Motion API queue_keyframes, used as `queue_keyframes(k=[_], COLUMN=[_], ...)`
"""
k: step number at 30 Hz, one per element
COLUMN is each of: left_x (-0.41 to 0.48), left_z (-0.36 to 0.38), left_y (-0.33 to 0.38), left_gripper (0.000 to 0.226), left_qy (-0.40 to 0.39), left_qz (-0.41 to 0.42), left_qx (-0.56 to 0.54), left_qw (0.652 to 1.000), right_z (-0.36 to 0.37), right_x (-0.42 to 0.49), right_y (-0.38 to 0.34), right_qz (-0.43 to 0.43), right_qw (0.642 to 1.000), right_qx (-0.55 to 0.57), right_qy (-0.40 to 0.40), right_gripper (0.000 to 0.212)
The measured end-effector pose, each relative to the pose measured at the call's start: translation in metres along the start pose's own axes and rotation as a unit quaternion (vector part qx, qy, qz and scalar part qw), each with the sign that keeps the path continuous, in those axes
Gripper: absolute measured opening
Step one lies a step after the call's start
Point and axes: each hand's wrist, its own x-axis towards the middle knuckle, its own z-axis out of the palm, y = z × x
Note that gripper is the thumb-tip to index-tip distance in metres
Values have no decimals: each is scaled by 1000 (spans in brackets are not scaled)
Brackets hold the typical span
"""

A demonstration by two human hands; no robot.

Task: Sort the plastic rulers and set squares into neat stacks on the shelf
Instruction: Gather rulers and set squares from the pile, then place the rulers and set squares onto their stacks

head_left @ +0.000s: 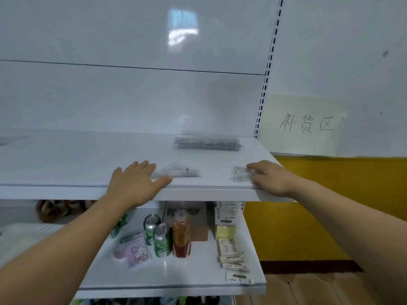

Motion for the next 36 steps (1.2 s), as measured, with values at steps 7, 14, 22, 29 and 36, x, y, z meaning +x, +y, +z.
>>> queue_keyframes(k=[7, 14, 22, 29, 36], left_x=[1, -2, -39, -74, -93], left_z=[-12, -39, -59, -74, -84], left_y=[0, -41, -179, -351, -482], left_gripper=[97, 77, 72, 63, 55], left_qy=[-26, -67, -37, -26, 2], left_qz=[3, 2, -42, -138, -230], left_qx=[-39, -161, -94, -114, -129], left_qw=[999, 985, 994, 984, 965], right_z=[-12, -7, 44, 97, 142], right_x=[6, 37, 84, 118, 158], right_y=[-18, -122, -294, -463, -582], right_qz=[-37, -110, -204, -272, -299], right_qw=[999, 993, 976, 959, 951], right_qx=[-16, -44, -45, -38, -18], right_qy=[4, -10, -65, -69, -72], right_gripper=[56, 62, 65, 65, 65])
